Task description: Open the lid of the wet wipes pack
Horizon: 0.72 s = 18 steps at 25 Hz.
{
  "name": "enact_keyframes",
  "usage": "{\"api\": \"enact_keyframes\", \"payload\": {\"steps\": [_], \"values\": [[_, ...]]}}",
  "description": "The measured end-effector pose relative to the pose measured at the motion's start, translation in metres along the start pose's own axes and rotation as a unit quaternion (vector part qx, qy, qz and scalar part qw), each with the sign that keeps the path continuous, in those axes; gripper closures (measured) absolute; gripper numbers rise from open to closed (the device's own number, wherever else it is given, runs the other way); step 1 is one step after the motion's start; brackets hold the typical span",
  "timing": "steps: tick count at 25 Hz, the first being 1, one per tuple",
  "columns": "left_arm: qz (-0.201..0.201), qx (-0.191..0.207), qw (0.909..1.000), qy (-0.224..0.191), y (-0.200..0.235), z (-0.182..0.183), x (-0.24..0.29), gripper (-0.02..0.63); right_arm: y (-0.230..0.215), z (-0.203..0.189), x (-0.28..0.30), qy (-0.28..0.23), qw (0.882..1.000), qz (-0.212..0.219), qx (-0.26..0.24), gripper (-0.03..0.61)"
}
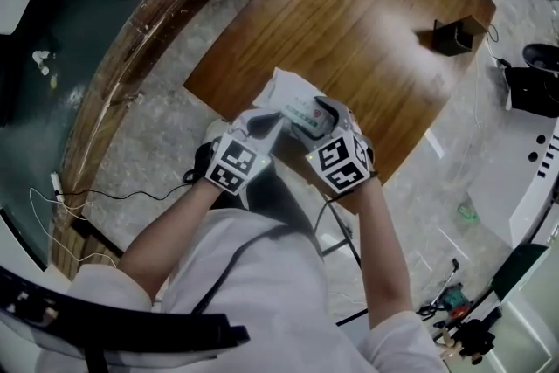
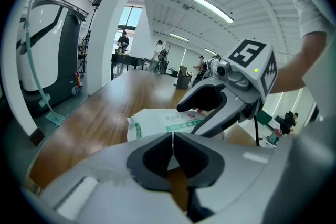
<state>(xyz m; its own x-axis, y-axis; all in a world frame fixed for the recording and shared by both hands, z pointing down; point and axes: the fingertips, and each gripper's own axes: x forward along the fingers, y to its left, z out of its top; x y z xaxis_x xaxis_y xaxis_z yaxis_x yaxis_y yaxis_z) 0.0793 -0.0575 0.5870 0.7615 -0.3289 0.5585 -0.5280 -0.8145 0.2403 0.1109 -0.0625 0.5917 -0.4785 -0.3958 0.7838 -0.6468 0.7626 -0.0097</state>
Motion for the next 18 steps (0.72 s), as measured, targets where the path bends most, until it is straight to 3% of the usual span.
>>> {"api": "enact_keyframes", "payload": {"steps": [18], "values": [[-0.02,0.002,0.9997,0.011,0.0004,-0.0056,0.0068,0.611,-0.0031,-0.0013,-0.0012,0.022,0.996,0.069,0.045,0.29]]}}
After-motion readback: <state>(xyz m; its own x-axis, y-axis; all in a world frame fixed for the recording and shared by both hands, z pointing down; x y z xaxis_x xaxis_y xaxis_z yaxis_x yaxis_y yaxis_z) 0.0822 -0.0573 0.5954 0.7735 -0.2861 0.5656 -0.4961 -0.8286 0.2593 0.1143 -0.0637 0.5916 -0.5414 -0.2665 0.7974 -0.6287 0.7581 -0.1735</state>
